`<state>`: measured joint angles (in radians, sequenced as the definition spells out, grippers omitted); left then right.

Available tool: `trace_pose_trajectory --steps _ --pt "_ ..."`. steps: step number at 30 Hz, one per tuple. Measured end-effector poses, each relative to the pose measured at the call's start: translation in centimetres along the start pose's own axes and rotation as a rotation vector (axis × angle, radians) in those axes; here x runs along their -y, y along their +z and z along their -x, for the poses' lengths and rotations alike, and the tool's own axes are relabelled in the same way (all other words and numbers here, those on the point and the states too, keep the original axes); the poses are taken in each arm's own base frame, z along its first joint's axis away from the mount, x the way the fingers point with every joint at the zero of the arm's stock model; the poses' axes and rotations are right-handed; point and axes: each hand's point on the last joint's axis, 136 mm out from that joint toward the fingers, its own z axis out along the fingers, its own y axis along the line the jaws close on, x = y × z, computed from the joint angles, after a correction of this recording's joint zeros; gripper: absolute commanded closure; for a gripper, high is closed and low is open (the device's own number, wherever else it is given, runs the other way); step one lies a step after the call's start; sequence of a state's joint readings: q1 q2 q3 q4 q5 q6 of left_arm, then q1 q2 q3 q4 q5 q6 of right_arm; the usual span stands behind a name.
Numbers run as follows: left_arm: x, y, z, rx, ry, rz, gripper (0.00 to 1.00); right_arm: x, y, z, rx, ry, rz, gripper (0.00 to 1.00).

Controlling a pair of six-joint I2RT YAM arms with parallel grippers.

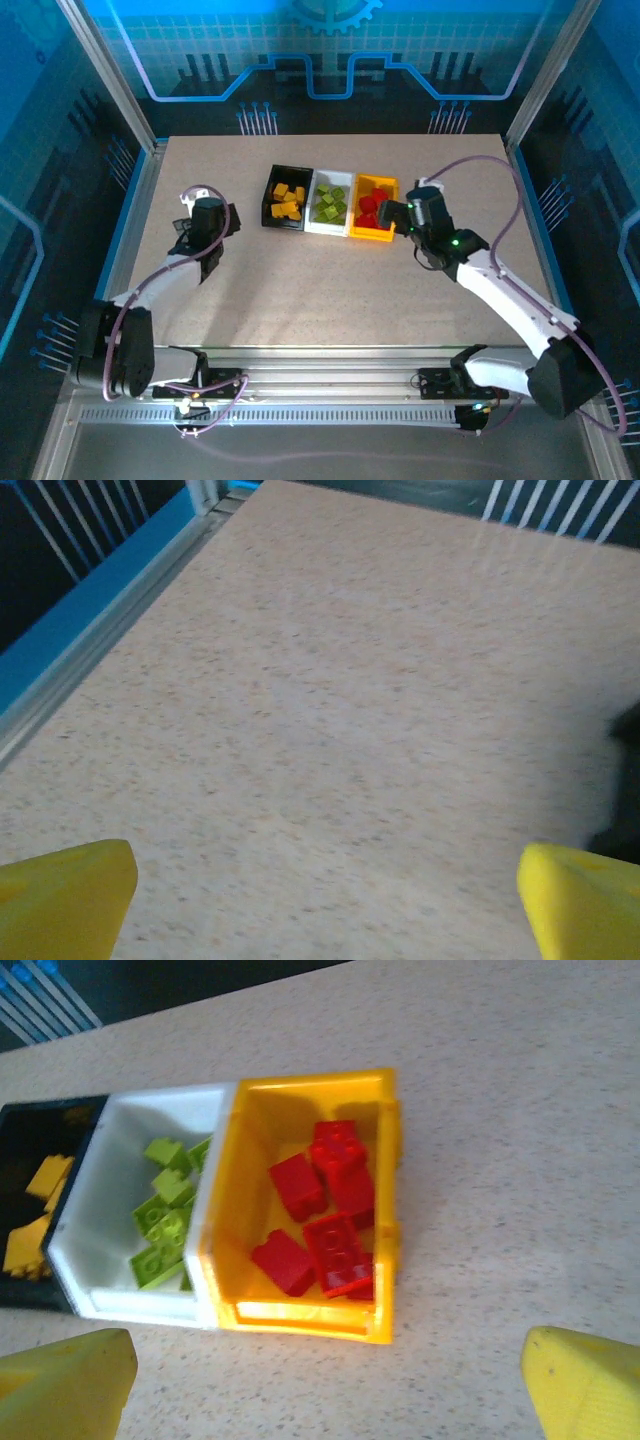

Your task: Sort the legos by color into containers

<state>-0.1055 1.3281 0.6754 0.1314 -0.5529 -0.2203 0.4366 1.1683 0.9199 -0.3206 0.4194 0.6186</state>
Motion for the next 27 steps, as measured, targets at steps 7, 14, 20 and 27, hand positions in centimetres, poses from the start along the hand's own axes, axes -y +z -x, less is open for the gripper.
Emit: trace_pose_trajectory --steps 7,14,20,27 --pt "-0.7 1.3 -2.4 0.028 0.056 -0.036 0.01 4.9 -1.1 -0.5 0.092 0.061 -0.024 0.00" --pt "1.4 2.5 -5.1 0.080 0.110 -0.175 0.01 4.9 -1.6 1.3 0.218 -0.109 0.018 0.00" --pt "1.9 2.8 -6.7 0.109 0.119 -0.221 0.01 9.7 0.2 2.8 0.299 -0.164 -0.113 0.00" --pt "2.2 2.5 -5.1 0.172 0.096 -0.234 0.01 12.9 7.7 -3.6 0.114 -0.264 -0.179 0.00"
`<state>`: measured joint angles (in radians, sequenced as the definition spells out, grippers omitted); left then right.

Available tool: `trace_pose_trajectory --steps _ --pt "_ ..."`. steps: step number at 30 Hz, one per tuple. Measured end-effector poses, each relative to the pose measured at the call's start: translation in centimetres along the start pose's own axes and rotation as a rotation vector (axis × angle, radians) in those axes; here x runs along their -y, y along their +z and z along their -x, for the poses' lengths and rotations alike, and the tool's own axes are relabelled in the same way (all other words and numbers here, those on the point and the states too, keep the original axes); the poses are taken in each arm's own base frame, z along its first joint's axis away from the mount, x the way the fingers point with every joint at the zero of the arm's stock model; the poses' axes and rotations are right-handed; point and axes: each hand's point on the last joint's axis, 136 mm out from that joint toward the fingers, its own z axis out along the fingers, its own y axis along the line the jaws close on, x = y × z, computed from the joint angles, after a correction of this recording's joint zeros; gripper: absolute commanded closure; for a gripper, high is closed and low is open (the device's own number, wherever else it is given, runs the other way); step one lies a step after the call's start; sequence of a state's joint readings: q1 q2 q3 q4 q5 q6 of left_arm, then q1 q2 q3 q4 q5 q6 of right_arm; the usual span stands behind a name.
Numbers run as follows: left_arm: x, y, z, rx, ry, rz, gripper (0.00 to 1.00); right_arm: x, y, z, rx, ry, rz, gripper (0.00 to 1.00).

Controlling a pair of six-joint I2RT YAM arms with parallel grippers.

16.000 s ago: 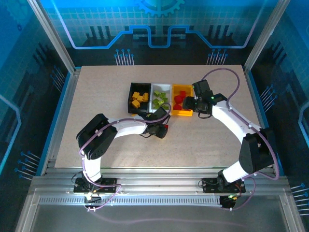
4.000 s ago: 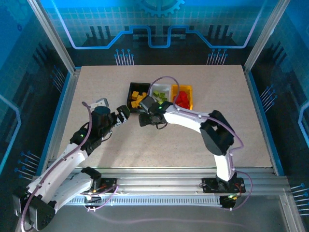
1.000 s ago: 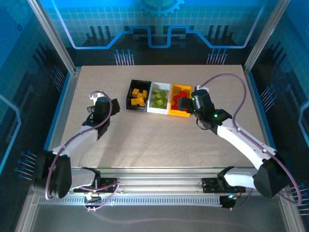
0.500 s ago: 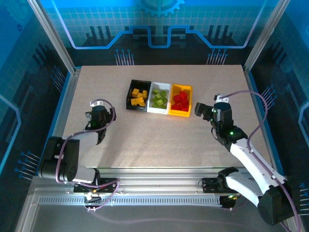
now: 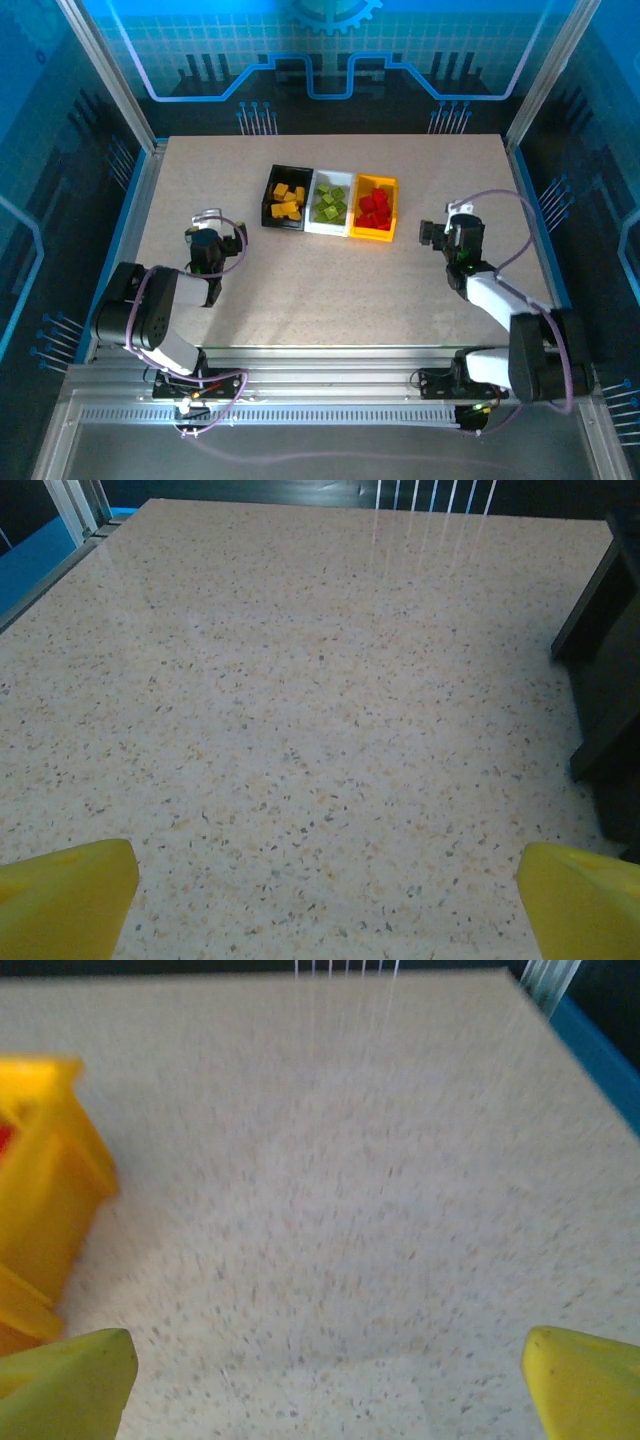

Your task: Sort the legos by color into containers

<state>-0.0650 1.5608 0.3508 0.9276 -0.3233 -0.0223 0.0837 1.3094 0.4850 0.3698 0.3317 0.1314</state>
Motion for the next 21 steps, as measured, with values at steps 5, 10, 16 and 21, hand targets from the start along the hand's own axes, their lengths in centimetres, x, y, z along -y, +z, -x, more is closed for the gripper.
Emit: trace_pose_trajectory --steps 5,10,16,21 --pt "0.0 0.0 0.1 0.004 -0.001 0.000 0.01 -1.0 2.1 -2.3 -0.028 -0.039 0.036 0.00" --pt "0.0 0.0 0.1 0.006 -0.002 0.000 0.01 -2.2 2.4 -1.4 0.026 -0.061 0.097 0.00" --pt "0.0 0.0 0.1 0.006 -0.002 0.000 0.01 -2.7 2.4 -1.2 0.076 -0.077 0.117 0.00" --pt "0.0 0.0 0.1 0.006 -0.002 0.000 0.01 -2.8 2.3 -0.6 0.103 -0.076 0.121 0.00"
